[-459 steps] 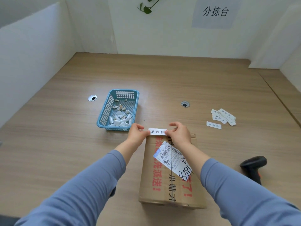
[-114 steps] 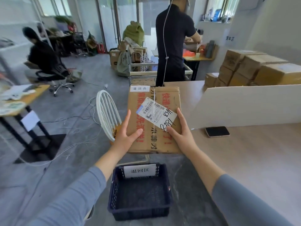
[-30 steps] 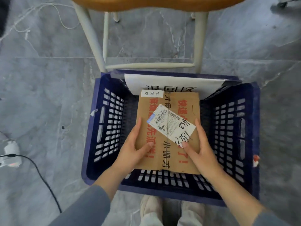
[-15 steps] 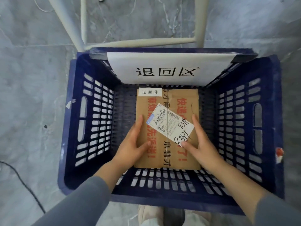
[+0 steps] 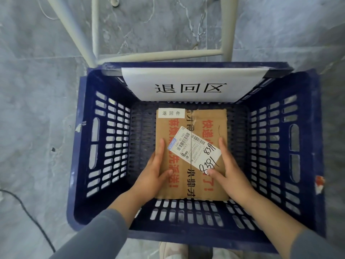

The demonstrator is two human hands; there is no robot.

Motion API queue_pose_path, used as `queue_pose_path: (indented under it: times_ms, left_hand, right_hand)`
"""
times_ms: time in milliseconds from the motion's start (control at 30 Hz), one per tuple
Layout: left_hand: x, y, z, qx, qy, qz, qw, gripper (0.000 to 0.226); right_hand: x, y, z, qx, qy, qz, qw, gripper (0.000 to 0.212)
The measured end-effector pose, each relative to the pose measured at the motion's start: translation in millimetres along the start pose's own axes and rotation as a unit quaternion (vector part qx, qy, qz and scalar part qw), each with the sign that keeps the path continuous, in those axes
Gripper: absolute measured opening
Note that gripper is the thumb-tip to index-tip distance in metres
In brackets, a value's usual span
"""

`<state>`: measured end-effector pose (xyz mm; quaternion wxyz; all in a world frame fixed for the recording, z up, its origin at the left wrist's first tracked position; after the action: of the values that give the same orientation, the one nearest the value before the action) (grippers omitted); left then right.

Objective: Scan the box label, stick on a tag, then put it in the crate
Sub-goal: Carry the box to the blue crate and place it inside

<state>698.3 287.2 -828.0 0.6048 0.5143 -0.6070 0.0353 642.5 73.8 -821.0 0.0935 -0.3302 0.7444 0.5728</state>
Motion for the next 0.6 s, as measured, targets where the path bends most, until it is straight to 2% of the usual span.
queue_pose_path:
  times_ms: [133,233,333,433,600]
  left_hand:
    - [0,1,0,0.007,0.01,-0.003,1.0,0.097]
    - [1,2,-3,0.032,-0.017,-0.005,0.999,0.096]
    - [7,5,-12,0.114,-0.049,0.013,0.992,0.079]
    - [17,-2,-29,0.218,-0.097,0.03,0.971,0.066]
    - [31,-37,-56,0.292,0.013,-0.012,0.956,0.059]
  right_hand:
    - [-2,0,1,0.019,-0.003,0.0,1.0,0.1]
    - [-3,1,-2,0.062,0.042,0.01,0.997,0.1]
    - [-13,3,-6,0.119,0.154,0.005,0.981,0.102]
    - [-33,0,-9,0.149,0.255,-0.024,0.955,0.106]
    - [-70,-16,-1,0.121,0.32,-0.076,0.937,0.108]
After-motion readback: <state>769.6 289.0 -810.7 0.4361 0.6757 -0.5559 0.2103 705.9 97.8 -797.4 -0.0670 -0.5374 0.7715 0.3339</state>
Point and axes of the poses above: each hand's wrist, its own y-axis away from the middle knuckle, its own z-axis out of the palm, x = y × z, the point moved 5 cm from there along -y, towards the middle knuckle, and after that the axes turned 10 degrees about z, right-handed, at the moved point
